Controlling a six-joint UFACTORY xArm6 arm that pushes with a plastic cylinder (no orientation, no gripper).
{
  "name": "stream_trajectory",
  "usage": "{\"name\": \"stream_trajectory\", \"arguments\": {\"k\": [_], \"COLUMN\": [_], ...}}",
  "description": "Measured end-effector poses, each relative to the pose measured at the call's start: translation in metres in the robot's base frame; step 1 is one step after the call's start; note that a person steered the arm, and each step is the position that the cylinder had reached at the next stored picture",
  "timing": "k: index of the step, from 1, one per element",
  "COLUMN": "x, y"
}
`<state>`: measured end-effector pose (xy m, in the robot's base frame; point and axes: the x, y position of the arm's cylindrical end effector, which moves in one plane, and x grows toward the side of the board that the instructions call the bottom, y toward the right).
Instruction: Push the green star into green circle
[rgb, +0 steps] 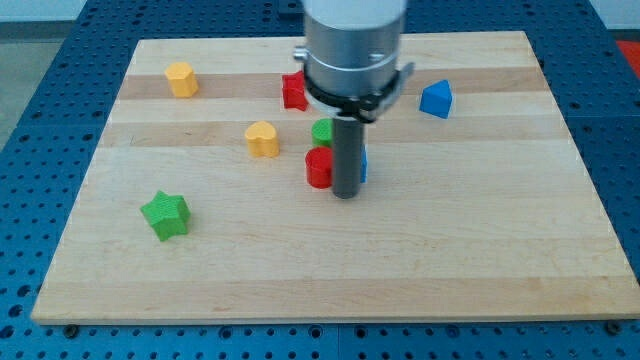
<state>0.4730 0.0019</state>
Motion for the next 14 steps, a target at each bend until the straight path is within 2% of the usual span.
{"name": "stream_trajectory", "arguments": {"k": [1,2,3,4,5,6,7,8,9,11,12,13,14], "x": [-0.005,0.025,0.086,0.131,0.141,0.097,0.058,0.034,-0.001,0.016,0.034,0.061,0.045], "y": [-0.003,-0.003,-0.024,-0.122,-0.229,-0.279,-0.253,-0.193,-0.157,-0.198,-0.191,-0.151,-0.127]}}
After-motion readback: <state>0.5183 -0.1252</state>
